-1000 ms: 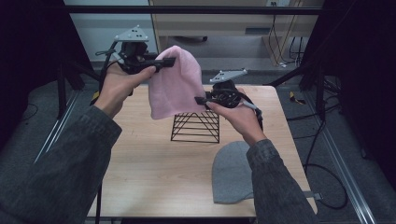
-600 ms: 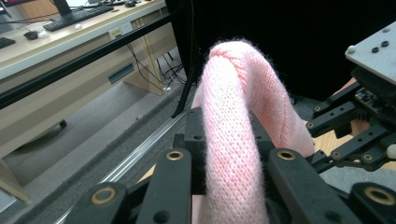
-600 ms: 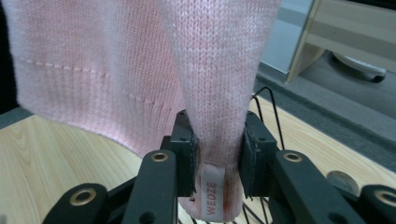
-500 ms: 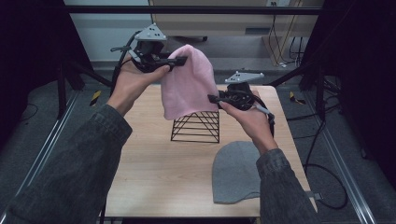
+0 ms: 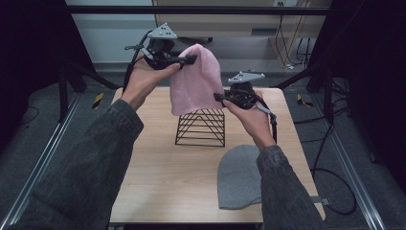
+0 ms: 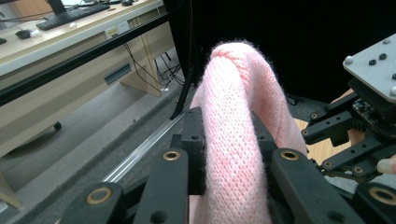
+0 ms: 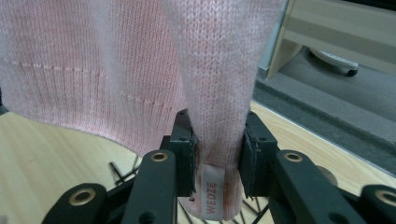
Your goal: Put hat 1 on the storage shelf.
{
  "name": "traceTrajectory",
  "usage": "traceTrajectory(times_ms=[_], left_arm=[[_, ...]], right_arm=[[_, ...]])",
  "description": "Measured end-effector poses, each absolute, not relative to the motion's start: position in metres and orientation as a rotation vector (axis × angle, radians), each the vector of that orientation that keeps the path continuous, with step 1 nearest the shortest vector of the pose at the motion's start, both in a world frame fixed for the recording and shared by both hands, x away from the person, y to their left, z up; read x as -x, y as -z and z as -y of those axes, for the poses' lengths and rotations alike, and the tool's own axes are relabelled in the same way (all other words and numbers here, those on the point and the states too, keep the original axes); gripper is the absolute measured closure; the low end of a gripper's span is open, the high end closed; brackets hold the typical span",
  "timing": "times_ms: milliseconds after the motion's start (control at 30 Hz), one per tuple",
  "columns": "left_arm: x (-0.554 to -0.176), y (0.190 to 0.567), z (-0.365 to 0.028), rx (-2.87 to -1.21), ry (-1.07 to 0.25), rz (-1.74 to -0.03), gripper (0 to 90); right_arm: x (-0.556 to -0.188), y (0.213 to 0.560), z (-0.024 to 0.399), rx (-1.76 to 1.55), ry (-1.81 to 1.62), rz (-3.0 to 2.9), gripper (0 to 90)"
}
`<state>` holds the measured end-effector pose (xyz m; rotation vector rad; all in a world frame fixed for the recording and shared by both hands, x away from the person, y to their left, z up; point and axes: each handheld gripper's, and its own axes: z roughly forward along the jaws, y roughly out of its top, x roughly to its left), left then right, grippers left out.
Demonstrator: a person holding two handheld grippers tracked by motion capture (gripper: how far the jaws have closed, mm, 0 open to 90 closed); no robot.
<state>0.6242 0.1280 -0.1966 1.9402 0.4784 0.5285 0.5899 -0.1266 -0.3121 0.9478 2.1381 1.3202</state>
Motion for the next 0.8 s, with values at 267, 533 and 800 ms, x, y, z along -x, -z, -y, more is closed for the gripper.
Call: traceTrajectory(times_ms=[267,533,800], left_arm=[[-0.642,0.213,-0.119,-1.967,-0.503,-0.484,73.1],[-0.642,0.221,-0.109,-1.990,-0.497,-0.451,71.5],[-0.638,0.237,-0.108,-1.997,-0.485,-0.417,71.4]], right_arm=[[-0.593,0.327,0.133,-0.975,-1.327,-2.139,70.3],[-0.583,0.337,0.137,-0.971,-1.330,-2.141,71.0],[-0.574,0.350,0.140,-0.972,-1.296,-2.155,70.3]])
